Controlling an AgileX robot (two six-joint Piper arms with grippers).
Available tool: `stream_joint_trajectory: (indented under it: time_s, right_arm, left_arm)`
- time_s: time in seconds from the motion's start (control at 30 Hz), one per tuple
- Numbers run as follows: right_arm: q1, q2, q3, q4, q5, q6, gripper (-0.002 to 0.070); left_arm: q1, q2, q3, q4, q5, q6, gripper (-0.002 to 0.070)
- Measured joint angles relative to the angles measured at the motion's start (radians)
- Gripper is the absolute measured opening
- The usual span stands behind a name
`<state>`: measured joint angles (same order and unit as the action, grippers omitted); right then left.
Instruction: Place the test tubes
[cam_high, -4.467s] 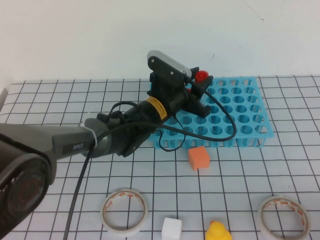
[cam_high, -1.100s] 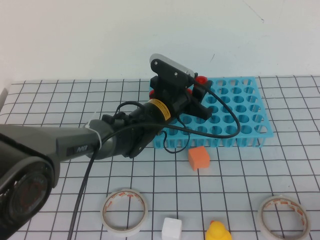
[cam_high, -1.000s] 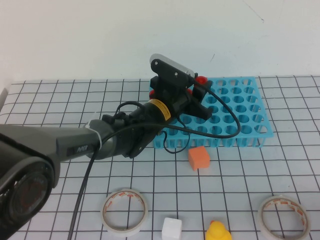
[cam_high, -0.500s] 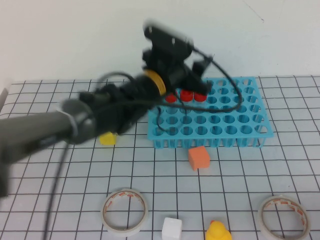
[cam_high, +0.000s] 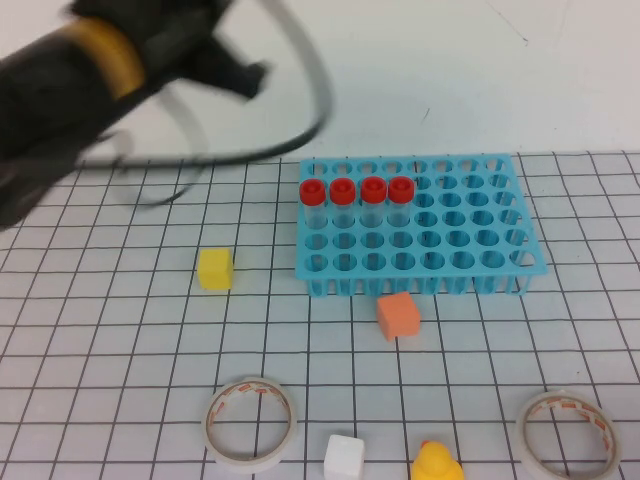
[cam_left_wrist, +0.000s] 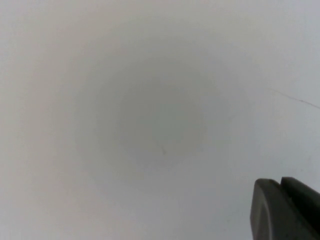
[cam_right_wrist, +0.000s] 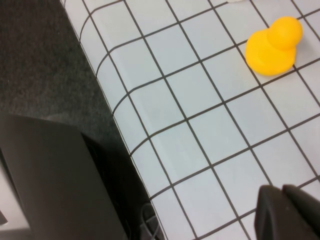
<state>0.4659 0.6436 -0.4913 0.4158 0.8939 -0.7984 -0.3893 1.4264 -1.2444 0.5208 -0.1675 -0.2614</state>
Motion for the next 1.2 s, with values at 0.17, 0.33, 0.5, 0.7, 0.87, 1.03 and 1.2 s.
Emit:
stream_joint_trajectory:
  time_s: [0.17,0.33,0.5,0.7,0.87,1.03,1.2]
  right_arm:
    - [0.000,0.000,0.000,0.000,0.000,0.000,-0.0001]
    - [0.000,0.000,0.000,0.000,0.000,0.000,-0.0001]
    - [0.000,0.000,0.000,0.000,0.000,0.000,-0.0001]
    - [0.000,0.000,0.000,0.000,0.000,0.000,-0.0001]
    - [0.000,0.000,0.000,0.000,0.000,0.000,-0.0001]
    - [0.000,0.000,0.000,0.000,0.000,0.000,-0.0001]
    - [0.000,0.000,0.000,0.000,0.000,0.000,-0.0001]
  left_arm:
    - [0.133,-0.255,0.352,-0.052,-0.120,0.000,0.0001]
    - [0.229,-0.491,0.658,-0.113,-0.215,0.000,0.0001]
    - [0.294,-0.759,0.917,-0.211,-0.254,0.030,0.0000]
    - [0.343,-1.137,1.105,-0.314,-0.060,0.049,0.0000]
    - [0.343,-1.301,1.156,-0.350,0.107,-0.008,0.0000]
    - [0.343,-1.338,1.247,-0.352,0.160,-0.094,0.0000]
    - [0.343,-1.340,1.263,-0.362,0.235,-0.176,0.0000]
